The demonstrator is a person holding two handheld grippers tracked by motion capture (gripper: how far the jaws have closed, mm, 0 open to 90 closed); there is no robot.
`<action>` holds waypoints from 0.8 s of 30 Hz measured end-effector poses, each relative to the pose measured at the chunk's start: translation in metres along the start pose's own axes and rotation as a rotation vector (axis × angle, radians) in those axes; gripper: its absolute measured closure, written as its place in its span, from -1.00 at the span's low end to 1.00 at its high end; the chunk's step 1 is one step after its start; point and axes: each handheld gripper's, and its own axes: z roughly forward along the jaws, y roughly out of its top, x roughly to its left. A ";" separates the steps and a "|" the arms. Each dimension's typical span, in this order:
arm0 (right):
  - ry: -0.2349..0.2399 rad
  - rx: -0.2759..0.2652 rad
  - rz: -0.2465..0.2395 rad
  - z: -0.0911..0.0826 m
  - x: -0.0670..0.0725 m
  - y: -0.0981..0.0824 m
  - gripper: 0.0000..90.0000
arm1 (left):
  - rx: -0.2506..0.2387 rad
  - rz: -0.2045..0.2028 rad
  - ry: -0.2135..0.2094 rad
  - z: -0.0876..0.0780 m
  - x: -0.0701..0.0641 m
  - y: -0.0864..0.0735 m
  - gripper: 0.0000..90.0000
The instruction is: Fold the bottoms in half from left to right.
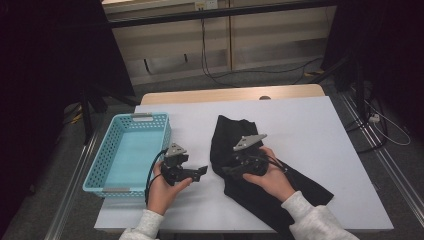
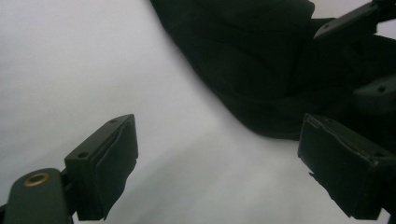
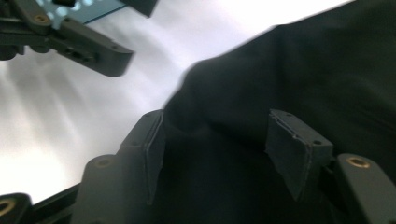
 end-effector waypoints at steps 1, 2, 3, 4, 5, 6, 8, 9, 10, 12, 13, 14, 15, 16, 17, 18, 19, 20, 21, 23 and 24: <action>-0.016 -0.011 0.007 -0.006 -0.005 -0.003 -0.15 | -0.002 -0.001 -0.001 0.001 0.000 0.001 -0.73; -0.029 -0.017 0.012 -0.010 -0.008 -0.004 -0.15 | 0.002 0.000 0.001 0.002 0.000 0.002 -0.73; -0.048 -0.019 0.022 -0.016 -0.013 -0.008 -0.16 | 0.004 -0.001 0.000 0.003 -0.001 0.002 -0.73; -0.059 -0.022 0.031 -0.019 -0.016 -0.010 -0.17 | 0.007 -0.001 -0.002 0.004 -0.001 0.003 -0.73; -0.070 -0.028 0.051 -0.025 -0.022 -0.014 -0.18 | 0.006 -0.002 -0.005 0.005 -0.001 0.004 -0.73; -0.079 -0.031 0.062 -0.028 -0.026 -0.016 -0.18 | 0.007 -0.003 -0.006 0.006 -0.001 0.005 -0.73; -0.109 -0.036 0.095 -0.039 -0.036 -0.025 -0.18 | 0.004 0.002 -0.010 0.008 -0.001 0.007 -0.73; -0.118 -0.038 0.109 -0.044 -0.041 -0.030 -0.18 | 0.004 0.000 -0.015 0.009 -0.001 0.008 -0.73; -0.131 -0.039 0.124 -0.048 -0.045 -0.034 -0.18 | 0.003 0.002 -0.015 0.009 -0.001 0.009 -0.73; -0.157 -0.041 0.158 -0.058 -0.053 -0.044 -0.18 | 0.004 0.003 -0.014 0.010 -0.001 0.009 -0.74; -0.171 -0.040 0.171 -0.063 -0.057 -0.050 -0.18 | 0.001 0.003 -0.019 0.012 -0.002 0.011 -0.74; -0.179 -0.041 0.176 -0.065 -0.059 -0.052 -0.18 | 0.002 0.006 -0.021 0.012 -0.002 0.012 -0.74; -0.209 -0.033 0.178 -0.071 -0.063 -0.057 -0.18 | 0.001 0.009 -0.021 0.013 -0.002 0.012 -0.74; -0.224 -0.028 0.185 -0.074 -0.065 -0.060 -0.18 | 0.002 0.010 -0.021 0.013 -0.003 0.013 -0.74; -0.239 -0.025 0.194 -0.079 -0.068 -0.065 -0.16 | 0.006 0.018 -0.025 0.013 -0.003 0.014 -0.74; -0.248 -0.025 0.202 -0.082 -0.070 -0.069 -0.15 | 0.000 0.012 -0.026 0.014 -0.004 0.014 -0.74; -0.257 -0.020 0.210 -0.085 -0.073 -0.073 -0.15 | 0.002 0.013 -0.027 0.014 -0.004 0.014 -0.74; -0.261 -0.014 0.217 -0.087 -0.074 -0.076 -0.14 | 0.005 0.019 -0.029 0.014 -0.005 0.015 -0.74; -0.266 -0.008 0.222 -0.089 -0.076 -0.079 -0.13 | 0.006 0.019 -0.030 0.015 -0.005 0.015 -0.74; -0.266 0.004 0.238 -0.090 -0.077 -0.084 -0.09 | 0.009 0.020 -0.032 0.015 -0.005 0.015 -0.74; -0.265 0.010 0.242 -0.090 -0.077 -0.086 -0.06 | 0.011 0.021 -0.033 0.015 -0.006 0.015 -0.74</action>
